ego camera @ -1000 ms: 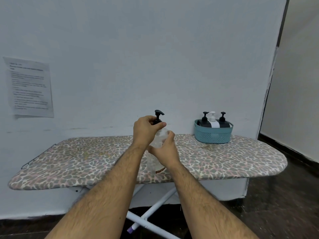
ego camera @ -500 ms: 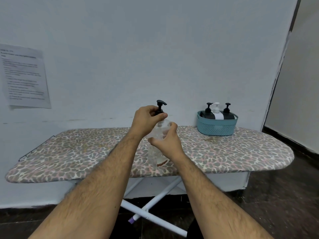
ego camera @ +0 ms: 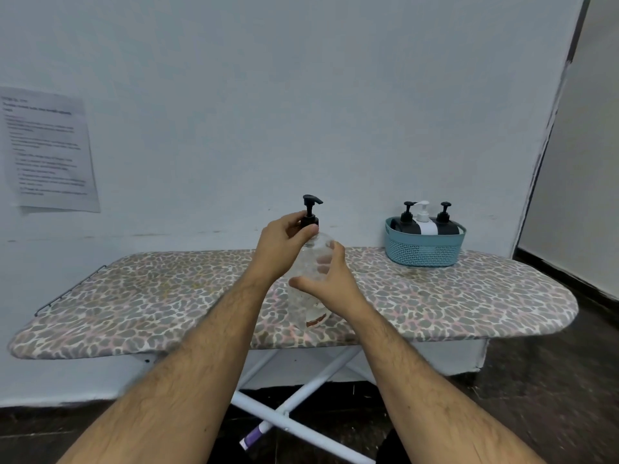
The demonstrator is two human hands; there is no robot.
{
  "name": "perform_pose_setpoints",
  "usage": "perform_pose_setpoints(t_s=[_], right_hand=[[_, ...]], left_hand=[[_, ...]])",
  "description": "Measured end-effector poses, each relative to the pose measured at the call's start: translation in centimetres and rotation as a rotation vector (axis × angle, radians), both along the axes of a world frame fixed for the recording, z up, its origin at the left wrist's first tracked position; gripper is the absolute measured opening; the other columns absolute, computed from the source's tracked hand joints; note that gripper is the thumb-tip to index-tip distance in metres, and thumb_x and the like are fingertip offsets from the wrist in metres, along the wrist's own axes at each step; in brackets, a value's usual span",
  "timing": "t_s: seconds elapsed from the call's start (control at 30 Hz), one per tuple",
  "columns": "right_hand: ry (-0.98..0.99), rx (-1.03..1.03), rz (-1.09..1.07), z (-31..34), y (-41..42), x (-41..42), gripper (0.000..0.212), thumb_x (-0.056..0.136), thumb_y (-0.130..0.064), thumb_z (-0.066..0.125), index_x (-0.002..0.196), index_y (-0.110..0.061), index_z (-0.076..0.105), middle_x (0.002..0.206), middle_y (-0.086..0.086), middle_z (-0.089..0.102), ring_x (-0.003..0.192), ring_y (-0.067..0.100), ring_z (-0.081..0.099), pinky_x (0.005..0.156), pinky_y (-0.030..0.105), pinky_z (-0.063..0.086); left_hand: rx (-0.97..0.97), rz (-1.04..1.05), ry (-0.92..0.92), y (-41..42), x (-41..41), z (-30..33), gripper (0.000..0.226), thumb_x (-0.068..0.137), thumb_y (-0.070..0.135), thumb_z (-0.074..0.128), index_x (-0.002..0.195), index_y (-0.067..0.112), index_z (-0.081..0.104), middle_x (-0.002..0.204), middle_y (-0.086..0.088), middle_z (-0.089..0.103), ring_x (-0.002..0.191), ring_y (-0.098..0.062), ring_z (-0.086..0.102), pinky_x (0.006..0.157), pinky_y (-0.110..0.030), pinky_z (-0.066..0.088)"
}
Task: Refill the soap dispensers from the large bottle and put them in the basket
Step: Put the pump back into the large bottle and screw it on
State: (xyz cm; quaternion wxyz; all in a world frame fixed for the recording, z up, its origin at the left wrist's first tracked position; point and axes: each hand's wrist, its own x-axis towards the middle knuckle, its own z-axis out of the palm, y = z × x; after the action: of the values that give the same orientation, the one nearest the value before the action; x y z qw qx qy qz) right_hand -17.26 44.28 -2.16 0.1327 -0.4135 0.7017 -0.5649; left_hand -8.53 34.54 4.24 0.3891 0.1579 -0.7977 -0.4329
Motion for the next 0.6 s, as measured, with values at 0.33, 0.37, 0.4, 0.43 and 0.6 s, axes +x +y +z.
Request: perform_pose_setpoints(t_s=[0.33,0.37,0.4,0.43,0.6], right_hand=[[-0.088,0.097,0.15,-0.8,1.6,-2.3,0.1,0.073,-0.027,0.088,0.152,-0.027,0.027,0.141,0.006,0.048,0.123,0.02,0.052,0.098,0.037,0.049],[-0.104,0.099,0.157,-0.8,1.9,-2.6,0.095,0.075,-0.025,0.086,0.152,-0.026,0.029,0.141,0.008,0.05,0.121,0.019,0.054,0.096,0.036,0.051],[-0.118,0.104,0.163,-0.9,2.0,-2.8,0.091,0.077,-0.023,0.084,0.151,-0.025,0.031,0.14,0.009,0.051,0.119,0.018,0.056,0.09,0.032,0.053],[-0.129,0.107,0.169,-1.0,2.2,-2.9,0.085,0.08,-0.022,0.082,0.15,-0.023,0.034,0.138,0.009,0.053,0.115,0.015,0.058,0.081,0.026,0.053],[-0.12,0.052,0.101,-1.7,1.5,-3.2,0.078,0.08,-0.027,0.082,0.146,-0.023,0.041,0.131,0.005,0.058,0.113,0.016,0.061,0.082,0.03,0.054]], left_hand=[[0.119,0.064,-0.064,-1.1,3.5,-5.1,0.071,0.074,0.045,0.081,0.136,0.021,0.055,0.12,0.005,0.064,0.108,-0.008,0.062,0.091,-0.035,0.056],[0.109,0.064,-0.081,-1.1,3.6,-5.4,0.07,0.072,0.043,0.084,0.133,0.022,0.057,0.117,0.007,0.064,0.105,-0.006,0.063,0.086,-0.031,0.056],[0.097,0.067,-0.1,-1.0,3.6,-5.8,0.068,0.071,0.04,0.086,0.13,0.023,0.058,0.113,0.01,0.064,0.102,-0.004,0.063,0.081,-0.025,0.055],[0.092,0.077,-0.114,-0.9,3.7,-6.2,0.065,0.07,0.036,0.087,0.128,0.024,0.058,0.109,0.012,0.064,0.1,-0.003,0.063,0.077,-0.021,0.054],[0.197,0.08,-0.021,-1.1,3.0,-7.7,0.06,0.069,0.031,0.087,0.124,0.021,0.062,0.108,0.007,0.069,0.097,-0.005,0.069,0.083,-0.031,0.06]])
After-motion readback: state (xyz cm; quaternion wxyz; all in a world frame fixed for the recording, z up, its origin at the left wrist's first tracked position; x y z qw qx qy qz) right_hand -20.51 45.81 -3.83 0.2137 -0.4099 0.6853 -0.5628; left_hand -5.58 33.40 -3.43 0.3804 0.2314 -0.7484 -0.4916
